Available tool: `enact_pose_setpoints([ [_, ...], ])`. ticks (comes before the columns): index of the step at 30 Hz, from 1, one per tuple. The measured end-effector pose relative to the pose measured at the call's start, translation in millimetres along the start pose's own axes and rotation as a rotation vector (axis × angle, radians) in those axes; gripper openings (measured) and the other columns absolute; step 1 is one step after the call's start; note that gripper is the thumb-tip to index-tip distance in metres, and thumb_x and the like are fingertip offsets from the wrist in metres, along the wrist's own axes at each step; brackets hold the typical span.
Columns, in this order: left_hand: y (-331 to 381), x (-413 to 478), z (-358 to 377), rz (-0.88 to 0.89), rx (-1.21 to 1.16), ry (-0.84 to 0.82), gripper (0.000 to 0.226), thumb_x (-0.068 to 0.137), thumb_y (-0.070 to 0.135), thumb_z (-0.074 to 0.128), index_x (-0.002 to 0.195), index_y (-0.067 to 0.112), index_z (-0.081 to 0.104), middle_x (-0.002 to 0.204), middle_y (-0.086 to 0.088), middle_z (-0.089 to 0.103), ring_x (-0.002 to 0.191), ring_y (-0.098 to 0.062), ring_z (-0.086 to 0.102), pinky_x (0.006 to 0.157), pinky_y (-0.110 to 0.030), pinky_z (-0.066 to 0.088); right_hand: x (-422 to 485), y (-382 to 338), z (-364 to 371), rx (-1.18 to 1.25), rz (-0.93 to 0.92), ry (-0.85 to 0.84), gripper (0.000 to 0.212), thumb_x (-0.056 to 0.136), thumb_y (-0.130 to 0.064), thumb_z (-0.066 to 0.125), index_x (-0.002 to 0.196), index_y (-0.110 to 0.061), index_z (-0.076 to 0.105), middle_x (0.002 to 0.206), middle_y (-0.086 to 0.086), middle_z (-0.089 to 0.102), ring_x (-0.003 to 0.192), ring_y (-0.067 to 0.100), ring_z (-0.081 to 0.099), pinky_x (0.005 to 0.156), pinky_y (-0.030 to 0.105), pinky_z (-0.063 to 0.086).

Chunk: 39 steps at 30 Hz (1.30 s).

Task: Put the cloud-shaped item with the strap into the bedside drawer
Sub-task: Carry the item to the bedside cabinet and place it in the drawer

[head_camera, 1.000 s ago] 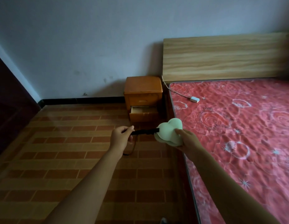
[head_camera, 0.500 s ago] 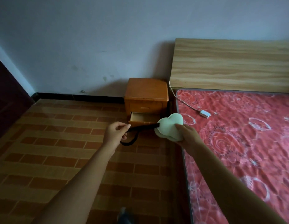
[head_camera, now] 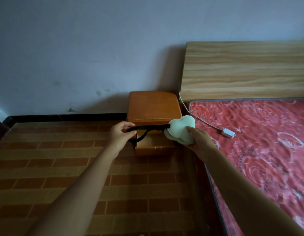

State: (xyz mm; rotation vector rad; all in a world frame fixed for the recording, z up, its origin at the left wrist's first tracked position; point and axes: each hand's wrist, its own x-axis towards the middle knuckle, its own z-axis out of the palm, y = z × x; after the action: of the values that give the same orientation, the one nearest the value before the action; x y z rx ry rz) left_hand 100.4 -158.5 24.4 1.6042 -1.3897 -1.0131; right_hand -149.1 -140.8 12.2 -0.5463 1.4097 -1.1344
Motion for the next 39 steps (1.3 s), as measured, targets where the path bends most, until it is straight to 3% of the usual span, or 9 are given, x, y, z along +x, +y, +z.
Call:
enact_pose_setpoints([
  [3,2,44,0,0.011,0.039,0.032,0.018,0.079,0.009,0.067,0.097,0.010,0.067,0.098,-0.004,0.064,0.094,-0.015,0.057,0.078,-0.028,0.042,32,-11,11,-0.020,-0.002,0.022,0.024,0.089,-0.019,0.053,0.107,-0.006,0.050,0.120,0.018,0.048,0.112,0.034,0.052,0.088,0.050,0.052],
  [9,3,111,7,-0.002,0.061,0.069,0.013,0.080,0.010,0.066,0.093,0.009,0.069,0.096,-0.005,0.064,0.095,-0.016,0.056,0.081,-0.030,0.043,93,-29,16,-0.022,0.007,0.037,0.025,0.086,-0.021,0.057,0.103,-0.003,0.053,0.121,0.019,0.050,0.111,0.034,0.054,0.080,0.043,0.055],
  [13,6,151,17,-0.032,0.045,0.112,0.012,0.081,0.009,0.064,0.092,0.009,0.069,0.095,-0.005,0.063,0.097,-0.021,0.059,0.090,-0.039,0.050,137,-43,13,-0.053,-0.005,-0.006,0.034,0.085,-0.023,0.059,0.111,-0.001,0.053,0.124,0.021,0.052,0.110,0.035,0.056,0.082,0.045,0.055],
  [16,13,180,29,-0.057,0.038,0.106,0.012,0.082,0.008,0.062,0.093,0.009,0.068,0.094,-0.006,0.063,0.096,-0.023,0.060,0.088,-0.040,0.051,166,-55,12,-0.059,-0.011,-0.014,0.037,0.084,-0.023,0.060,0.115,-0.005,0.052,0.125,0.020,0.052,0.111,0.035,0.056,0.083,0.048,0.055],
  [22,23,224,51,-0.101,0.039,0.106,0.011,0.083,0.009,0.060,0.089,0.015,0.066,0.097,-0.009,0.065,0.095,-0.025,0.062,0.086,-0.040,0.051,214,-80,17,-0.054,0.004,-0.015,0.029,0.087,-0.020,0.056,0.114,-0.009,0.052,0.118,0.015,0.051,0.109,0.031,0.054,0.069,0.037,0.056],
  [27,22,253,55,-0.125,0.027,0.138,0.012,0.084,0.007,0.058,0.089,0.014,0.066,0.094,-0.010,0.066,0.092,-0.025,0.063,0.082,-0.039,0.053,249,-92,28,-0.102,0.035,-0.039,0.040,0.091,-0.014,0.048,0.128,-0.003,0.041,0.122,0.018,0.045,0.110,0.033,0.051,0.073,0.038,0.054],
  [31,17,277,56,-0.128,0.018,0.130,0.013,0.086,0.006,0.055,0.093,0.011,0.065,0.091,-0.010,0.065,0.083,-0.020,0.063,0.071,-0.028,0.051,268,-93,38,-0.096,0.055,-0.077,0.038,0.091,-0.008,0.041,0.127,0.002,0.039,0.121,0.021,0.044,0.113,0.037,0.048,0.072,0.037,0.052],
  [36,6,307,54,-0.143,0.012,0.090,0.013,0.088,0.008,0.053,0.092,0.015,0.063,0.095,-0.011,0.066,0.086,-0.021,0.064,0.079,-0.036,0.053,288,-86,50,-0.075,0.068,-0.039,0.026,0.088,-0.007,0.040,0.112,0.001,0.046,0.119,0.024,0.046,0.107,0.037,0.050,0.081,0.044,0.049],
  [39,-7,326,52,-0.153,0.019,0.050,0.013,0.088,0.008,0.052,0.092,0.015,0.062,0.097,-0.012,0.067,0.086,-0.020,0.063,0.084,-0.038,0.053,301,-78,59,-0.049,0.081,0.001,0.028,0.089,-0.008,0.044,0.114,0.004,0.047,0.120,0.024,0.047,0.109,0.036,0.051,0.090,0.047,0.048],
])
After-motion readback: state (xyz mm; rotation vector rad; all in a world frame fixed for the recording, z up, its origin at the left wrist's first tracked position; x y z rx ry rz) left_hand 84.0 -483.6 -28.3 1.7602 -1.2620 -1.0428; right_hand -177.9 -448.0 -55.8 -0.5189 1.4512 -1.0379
